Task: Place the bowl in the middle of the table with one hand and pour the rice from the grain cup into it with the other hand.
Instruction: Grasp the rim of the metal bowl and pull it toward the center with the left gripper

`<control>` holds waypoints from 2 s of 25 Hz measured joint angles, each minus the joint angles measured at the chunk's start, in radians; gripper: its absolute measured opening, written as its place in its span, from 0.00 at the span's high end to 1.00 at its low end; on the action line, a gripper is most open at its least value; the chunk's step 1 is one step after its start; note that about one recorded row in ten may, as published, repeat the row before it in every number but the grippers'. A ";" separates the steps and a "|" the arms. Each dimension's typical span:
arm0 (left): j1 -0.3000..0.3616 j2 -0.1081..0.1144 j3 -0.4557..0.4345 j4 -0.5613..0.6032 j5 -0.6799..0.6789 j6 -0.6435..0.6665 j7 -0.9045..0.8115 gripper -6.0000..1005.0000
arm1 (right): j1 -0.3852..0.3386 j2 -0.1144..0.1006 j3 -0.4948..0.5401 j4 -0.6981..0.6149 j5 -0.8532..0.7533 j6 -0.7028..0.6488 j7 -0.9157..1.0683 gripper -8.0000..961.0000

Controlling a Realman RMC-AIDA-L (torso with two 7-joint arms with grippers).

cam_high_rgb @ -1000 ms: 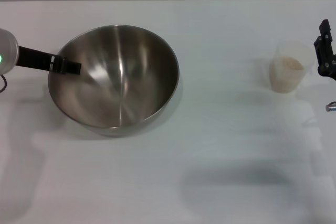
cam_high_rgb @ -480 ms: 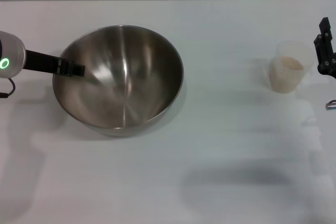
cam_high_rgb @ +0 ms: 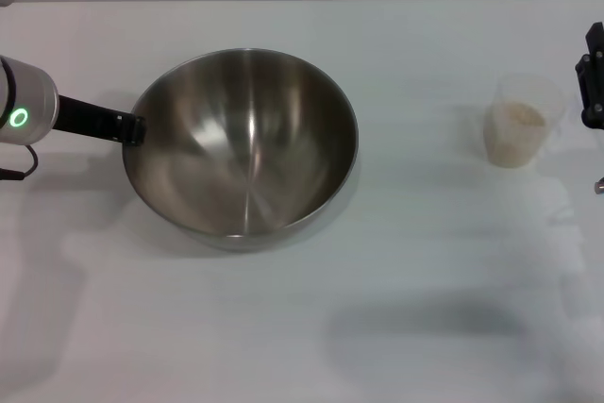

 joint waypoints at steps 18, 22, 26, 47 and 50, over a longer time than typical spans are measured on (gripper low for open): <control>-0.049 0.001 0.055 0.019 0.028 -0.002 0.017 0.95 | 0.000 0.000 0.001 -0.008 0.000 -0.014 -0.002 0.41; -0.054 0.000 0.057 0.011 0.033 0.009 0.018 0.95 | 0.000 0.000 0.004 -0.008 0.000 -0.014 -0.003 0.41; -0.054 0.000 0.055 0.008 0.032 0.037 0.018 0.95 | 0.000 0.000 0.006 -0.008 0.000 -0.013 -0.003 0.41; -0.109 0.002 -0.024 0.033 -0.120 0.086 0.153 0.95 | 0.010 0.001 0.005 -0.008 0.000 -0.003 -0.003 0.41; -0.118 0.002 -0.025 0.033 -0.136 0.097 0.169 0.95 | 0.011 0.001 0.006 -0.008 0.000 -0.002 -0.003 0.41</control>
